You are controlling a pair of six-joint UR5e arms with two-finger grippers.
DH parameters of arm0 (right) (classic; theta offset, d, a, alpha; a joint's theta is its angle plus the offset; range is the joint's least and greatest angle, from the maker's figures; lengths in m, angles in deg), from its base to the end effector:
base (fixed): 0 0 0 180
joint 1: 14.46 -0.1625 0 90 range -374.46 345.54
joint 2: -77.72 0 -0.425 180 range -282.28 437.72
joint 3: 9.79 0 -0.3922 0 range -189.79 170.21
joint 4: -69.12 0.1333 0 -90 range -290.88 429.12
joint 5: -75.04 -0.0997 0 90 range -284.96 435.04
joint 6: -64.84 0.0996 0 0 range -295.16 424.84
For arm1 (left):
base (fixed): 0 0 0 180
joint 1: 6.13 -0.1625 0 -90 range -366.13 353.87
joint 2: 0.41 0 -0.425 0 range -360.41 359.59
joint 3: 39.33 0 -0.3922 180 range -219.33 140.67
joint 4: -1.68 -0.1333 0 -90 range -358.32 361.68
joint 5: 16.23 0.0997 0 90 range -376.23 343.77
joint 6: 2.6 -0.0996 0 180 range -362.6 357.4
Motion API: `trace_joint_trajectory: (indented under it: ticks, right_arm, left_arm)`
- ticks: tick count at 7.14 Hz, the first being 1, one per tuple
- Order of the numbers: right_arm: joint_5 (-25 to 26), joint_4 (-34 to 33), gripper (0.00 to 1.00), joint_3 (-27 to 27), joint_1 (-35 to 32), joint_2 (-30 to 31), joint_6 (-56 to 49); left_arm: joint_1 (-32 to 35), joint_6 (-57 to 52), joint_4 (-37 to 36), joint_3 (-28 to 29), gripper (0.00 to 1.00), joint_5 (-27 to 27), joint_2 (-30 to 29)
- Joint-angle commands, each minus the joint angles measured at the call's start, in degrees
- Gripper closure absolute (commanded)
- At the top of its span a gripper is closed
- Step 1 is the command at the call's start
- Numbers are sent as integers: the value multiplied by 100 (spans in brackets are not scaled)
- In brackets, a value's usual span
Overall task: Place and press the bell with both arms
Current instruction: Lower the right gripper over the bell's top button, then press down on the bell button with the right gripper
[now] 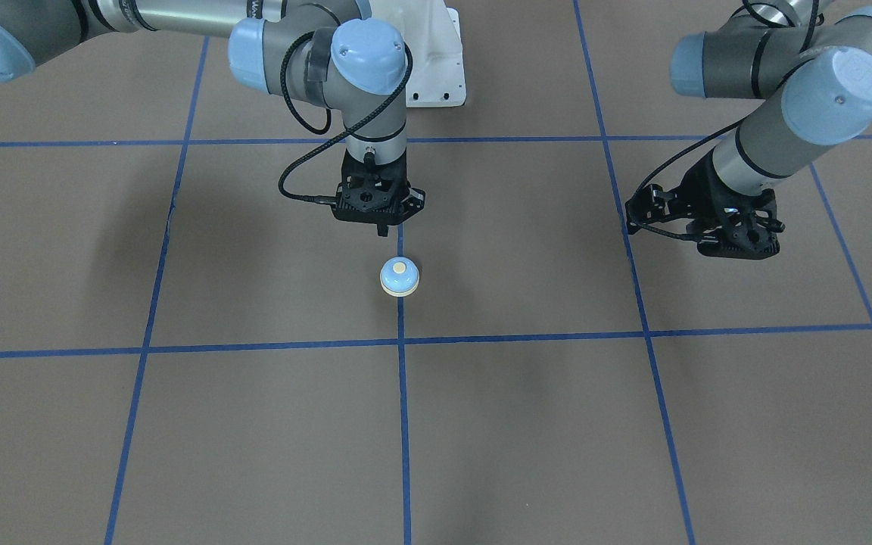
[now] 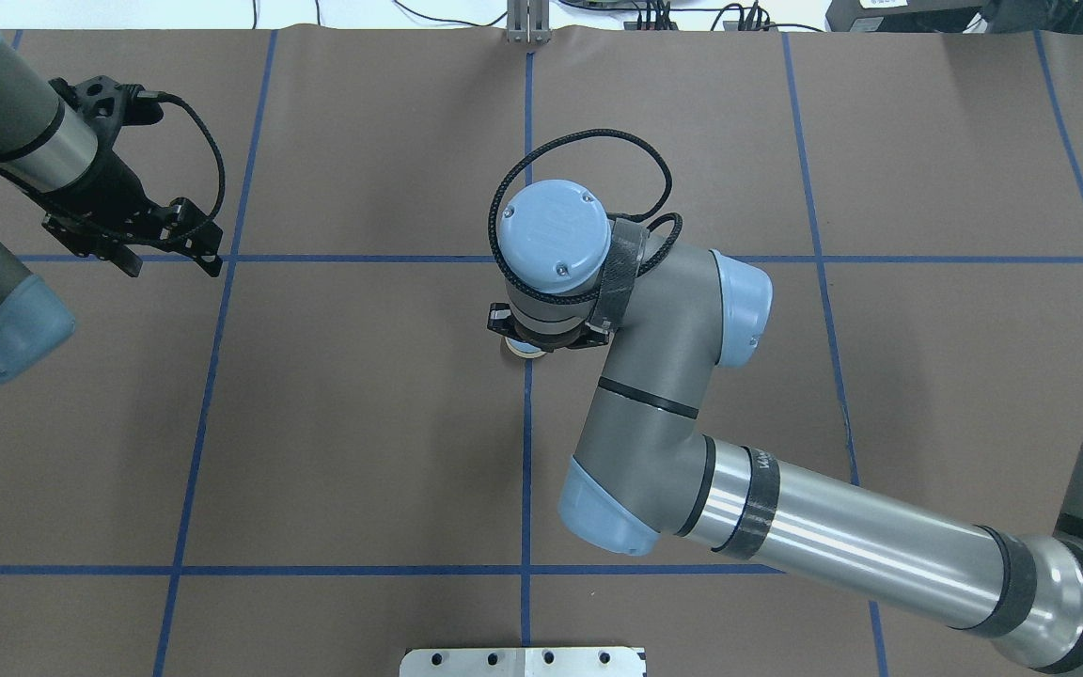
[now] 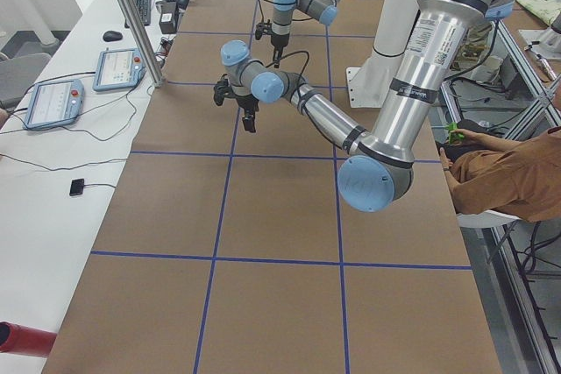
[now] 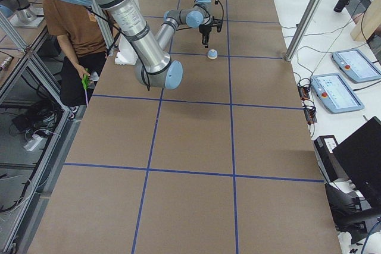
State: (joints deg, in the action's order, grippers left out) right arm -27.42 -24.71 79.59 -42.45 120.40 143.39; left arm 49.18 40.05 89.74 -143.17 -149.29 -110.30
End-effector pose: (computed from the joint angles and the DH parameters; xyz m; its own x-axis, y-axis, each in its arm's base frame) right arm -0.5839 -0.4369 0.1686 0.6995 0.1523 0.6982 -0.1936 0.9809 -0.0199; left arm 0.2843 -0.5255 0.3537 0.6191 0.0499 -0.7838 -0.0875 0.9962 -0.0057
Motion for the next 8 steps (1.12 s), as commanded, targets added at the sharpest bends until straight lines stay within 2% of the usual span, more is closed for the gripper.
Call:
trace_joint_trajectory:
  ticks: [1, 2, 6, 8]
  right_arm:
    - [-2, 712, 100, -507, -4, -49, 316]
    - [-2, 969, 100, -692, -4, -75, 423]
    - [-2, 963, 100, -729, -145, -198, 407]
    - [-2, 963, 100, -983, -172, -321, 372]
  left_arm:
    - [-12, -2, 10, -5, 2, 25, 20]
    - [-12, -2, 10, -5, 2, 25, 12]
    - [-21, -2, 10, -5, 2, 25, 20]
    - [-21, -2, 10, -5, 2, 25, 12]
